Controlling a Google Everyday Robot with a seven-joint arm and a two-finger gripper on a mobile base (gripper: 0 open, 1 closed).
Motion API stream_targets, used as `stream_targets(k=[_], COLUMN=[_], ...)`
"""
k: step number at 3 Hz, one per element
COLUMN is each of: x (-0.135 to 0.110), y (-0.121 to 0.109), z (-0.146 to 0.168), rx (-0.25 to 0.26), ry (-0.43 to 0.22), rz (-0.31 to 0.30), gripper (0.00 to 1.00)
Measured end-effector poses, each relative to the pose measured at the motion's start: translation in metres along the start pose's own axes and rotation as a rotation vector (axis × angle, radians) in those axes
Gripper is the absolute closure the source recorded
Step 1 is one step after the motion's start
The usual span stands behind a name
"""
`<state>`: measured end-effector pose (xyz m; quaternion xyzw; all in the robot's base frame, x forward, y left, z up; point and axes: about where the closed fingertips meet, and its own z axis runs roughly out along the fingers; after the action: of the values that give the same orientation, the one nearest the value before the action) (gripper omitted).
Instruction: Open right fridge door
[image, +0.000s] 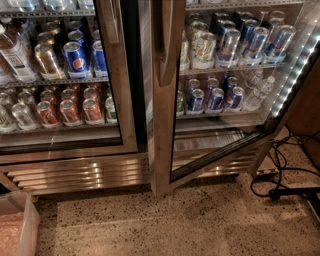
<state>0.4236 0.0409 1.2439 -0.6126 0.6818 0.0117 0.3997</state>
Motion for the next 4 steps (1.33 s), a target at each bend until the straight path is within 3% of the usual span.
stream_targets(k=[1, 4], x=[0.0, 0.0], y=[0.0, 0.0], z=[0.0, 0.0], rx=[0.0, 0.0], ry=[0.0, 0.0], rz=[0.0, 0.0], gripper=[1.0, 1.0])
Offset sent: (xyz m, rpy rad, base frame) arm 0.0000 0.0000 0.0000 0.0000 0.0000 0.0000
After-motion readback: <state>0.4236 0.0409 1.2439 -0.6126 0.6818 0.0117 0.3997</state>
